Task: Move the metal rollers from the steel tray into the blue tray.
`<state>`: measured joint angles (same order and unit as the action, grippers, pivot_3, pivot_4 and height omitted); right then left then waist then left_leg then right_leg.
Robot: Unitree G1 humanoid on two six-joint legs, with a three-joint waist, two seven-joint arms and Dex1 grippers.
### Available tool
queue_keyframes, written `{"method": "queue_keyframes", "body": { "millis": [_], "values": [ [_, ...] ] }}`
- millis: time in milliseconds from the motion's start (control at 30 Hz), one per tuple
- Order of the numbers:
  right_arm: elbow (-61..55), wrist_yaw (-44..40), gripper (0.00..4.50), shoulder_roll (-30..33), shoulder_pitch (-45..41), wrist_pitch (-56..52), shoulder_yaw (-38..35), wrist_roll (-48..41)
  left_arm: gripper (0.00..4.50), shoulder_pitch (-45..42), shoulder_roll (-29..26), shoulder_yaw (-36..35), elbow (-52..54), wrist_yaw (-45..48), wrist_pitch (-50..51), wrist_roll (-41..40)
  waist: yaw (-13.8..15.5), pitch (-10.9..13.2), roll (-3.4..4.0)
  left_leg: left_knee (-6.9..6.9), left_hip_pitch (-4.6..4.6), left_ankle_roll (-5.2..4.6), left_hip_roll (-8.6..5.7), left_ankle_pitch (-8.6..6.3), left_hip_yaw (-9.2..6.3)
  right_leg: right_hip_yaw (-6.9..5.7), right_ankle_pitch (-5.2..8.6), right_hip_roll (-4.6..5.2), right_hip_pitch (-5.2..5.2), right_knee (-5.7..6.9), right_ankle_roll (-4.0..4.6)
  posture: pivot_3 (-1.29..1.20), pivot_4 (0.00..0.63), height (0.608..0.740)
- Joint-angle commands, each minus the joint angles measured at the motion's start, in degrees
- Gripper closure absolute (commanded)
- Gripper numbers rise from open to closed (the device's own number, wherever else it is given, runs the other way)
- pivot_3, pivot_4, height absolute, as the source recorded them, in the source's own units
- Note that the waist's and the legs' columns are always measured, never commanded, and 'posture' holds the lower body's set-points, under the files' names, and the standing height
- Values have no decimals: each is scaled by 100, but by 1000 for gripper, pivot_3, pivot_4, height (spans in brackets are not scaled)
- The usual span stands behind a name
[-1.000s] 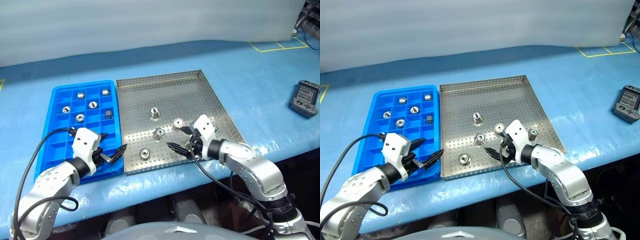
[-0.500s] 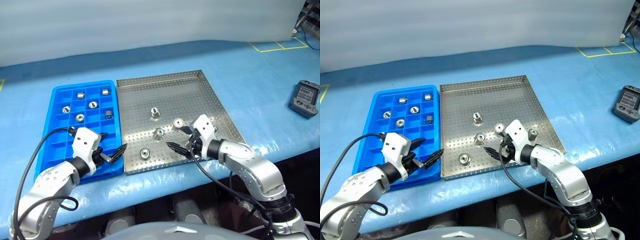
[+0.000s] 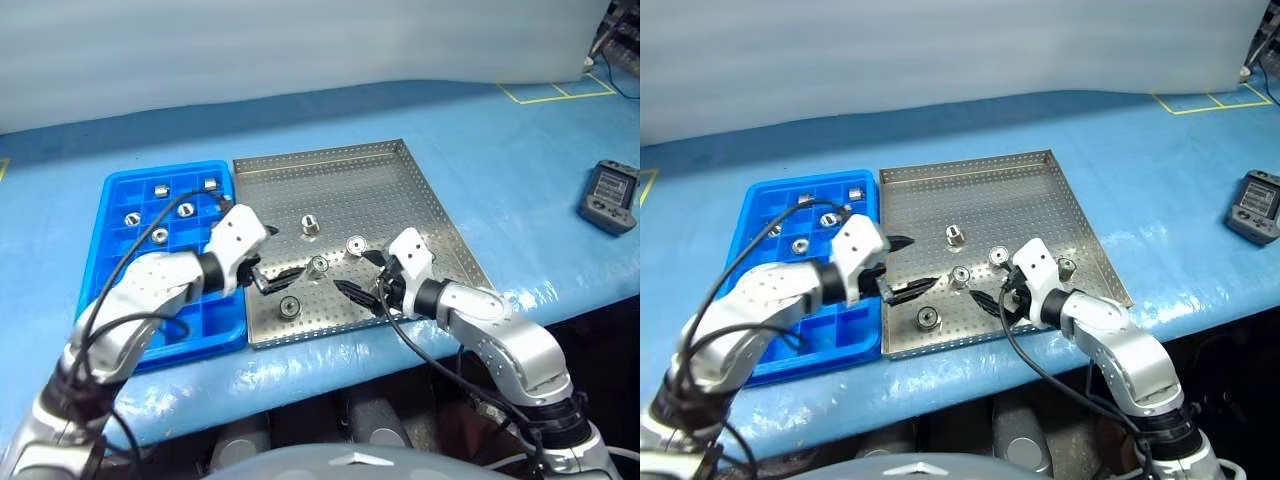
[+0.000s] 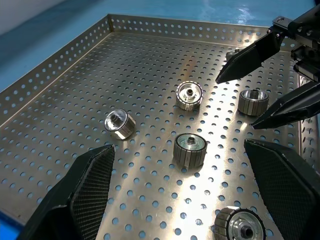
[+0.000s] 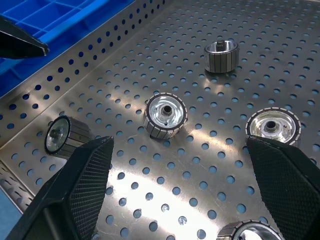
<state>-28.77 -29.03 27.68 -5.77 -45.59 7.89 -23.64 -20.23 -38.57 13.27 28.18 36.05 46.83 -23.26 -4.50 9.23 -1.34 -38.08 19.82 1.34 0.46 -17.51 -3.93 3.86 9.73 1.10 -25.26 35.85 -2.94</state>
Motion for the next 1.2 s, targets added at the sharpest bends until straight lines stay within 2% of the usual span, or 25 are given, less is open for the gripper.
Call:
{"method": "queue_keyframes", "body": {
  "millis": [33, 267, 600, 700, 933, 1067, 1200],
  "values": [
    [-374, 19, 40, 26, 108, 61, -112, -45, 0, -415, 44, 459, -603, 346, -233, 358, -47, 0, 0, 1, 0, -1, 0, -1, 3, 2, 0, 0, -1, 0, 0, -115, 150, 740],
    [-567, 158, 40, -49, 319, 61, -206, -70, 0, -863, 400, 1025, -1662, 850, -785, 829, -131, 0, 0, -1, 3, -5, 0, -3, 3, 5, 0, 0, -5, 0, 0, -155, 150, 740],
    [-717, 173, 40, -33, 421, 26, -171, -110, 0, -1154, 973, 1302, -2643, 867, -1191, 1561, -275, 0, 0, -8, 1, -6, 0, -3, 6, 10, -5, -2, 0, 2, -9, -175, 150, 740],
    [-746, 177, 0, -31, 437, 26, -158, -103, 623, -1194, 1046, 1442, -2844, 765, -1235, 1931, -295, 0, 0, -10, 0, -6, 0, -3, 7, 12, -6, -2, 1, 2, -11, -180, 150, 740],
    [-754, 184, 0, -19, 409, 13, -141, -87, 2828, -1030, 992, 1465, -2652, 962, -1172, 2088, -316, 0, 0, -11, 1, -6, -1, -3, 7, 13, -16, -2, 0, 2, -27, -170, 150, 740],
    [-741, 153, 0, -22, 347, 2, -79, -86, 2821, -811, 1070, 935, -2235, 783, -1061, 1843, -317, 0, 1, -10, 1, -6, 0, -3, 7, 14, -16, -2, -2, 3, -28, -160, 150, 740],
    [-712, 133, 0, -62, 260, -1, 55, -78, 2821, -459, 1218, 152, -1583, 96, -847, 1773, -295, 0, 0, -12, 2, -6, 1, -3, 6, 13, -20, -2, -3, 4, -35, -144, 150, 740]
  ]
}}
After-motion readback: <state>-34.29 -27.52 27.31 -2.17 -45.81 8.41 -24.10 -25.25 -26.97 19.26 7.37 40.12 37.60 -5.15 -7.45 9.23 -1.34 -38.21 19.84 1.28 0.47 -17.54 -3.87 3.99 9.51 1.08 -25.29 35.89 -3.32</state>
